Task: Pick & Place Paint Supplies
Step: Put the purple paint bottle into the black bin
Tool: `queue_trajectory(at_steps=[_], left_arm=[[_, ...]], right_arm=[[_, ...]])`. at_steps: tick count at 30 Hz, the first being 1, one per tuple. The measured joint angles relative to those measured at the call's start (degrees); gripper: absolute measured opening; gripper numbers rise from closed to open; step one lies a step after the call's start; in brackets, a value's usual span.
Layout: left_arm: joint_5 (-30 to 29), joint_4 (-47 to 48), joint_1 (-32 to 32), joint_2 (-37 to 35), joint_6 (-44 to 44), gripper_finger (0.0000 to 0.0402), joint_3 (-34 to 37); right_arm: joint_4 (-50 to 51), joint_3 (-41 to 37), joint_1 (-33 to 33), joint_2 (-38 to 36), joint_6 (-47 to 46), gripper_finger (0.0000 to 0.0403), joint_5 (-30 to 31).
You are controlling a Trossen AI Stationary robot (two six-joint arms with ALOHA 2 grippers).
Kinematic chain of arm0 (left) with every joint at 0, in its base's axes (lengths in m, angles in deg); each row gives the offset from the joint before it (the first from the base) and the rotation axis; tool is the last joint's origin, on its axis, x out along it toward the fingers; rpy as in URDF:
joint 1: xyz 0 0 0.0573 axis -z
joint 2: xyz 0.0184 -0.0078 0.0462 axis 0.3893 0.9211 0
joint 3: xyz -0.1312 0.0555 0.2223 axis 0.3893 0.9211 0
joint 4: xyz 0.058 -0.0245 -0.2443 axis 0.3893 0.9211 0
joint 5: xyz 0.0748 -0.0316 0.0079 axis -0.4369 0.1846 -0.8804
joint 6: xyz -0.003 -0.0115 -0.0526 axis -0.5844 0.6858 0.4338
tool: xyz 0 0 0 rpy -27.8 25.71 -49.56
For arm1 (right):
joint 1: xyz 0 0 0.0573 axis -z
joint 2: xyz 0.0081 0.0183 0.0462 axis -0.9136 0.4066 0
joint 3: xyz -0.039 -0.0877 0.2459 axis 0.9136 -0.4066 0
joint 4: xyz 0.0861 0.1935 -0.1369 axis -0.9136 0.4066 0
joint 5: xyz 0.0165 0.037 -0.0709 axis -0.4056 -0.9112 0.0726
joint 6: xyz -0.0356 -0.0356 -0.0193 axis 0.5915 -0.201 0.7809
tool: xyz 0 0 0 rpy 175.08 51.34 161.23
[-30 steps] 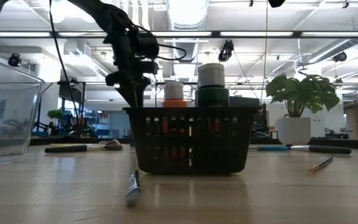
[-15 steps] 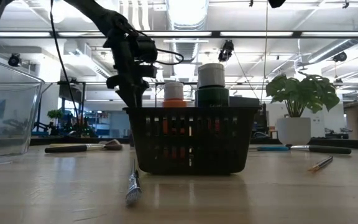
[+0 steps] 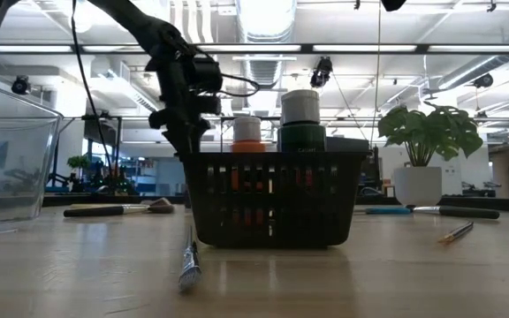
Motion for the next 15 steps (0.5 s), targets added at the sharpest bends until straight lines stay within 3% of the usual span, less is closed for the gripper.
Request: queue_trajectory(at_steps=[7,15], left_arm=[[0.3,-1.5,-0.2,0.0,0.4,0.0202,1.2],[0.7,-2.4,-0.2,0.0,-0.1,0.0137,1.1]], right_arm=[[-0.1,0.0,0.0,0.0,0.0,0.0343,0.0],[0.0,0.0,0.0,0.0,-0.1,0.0343,0.0]])
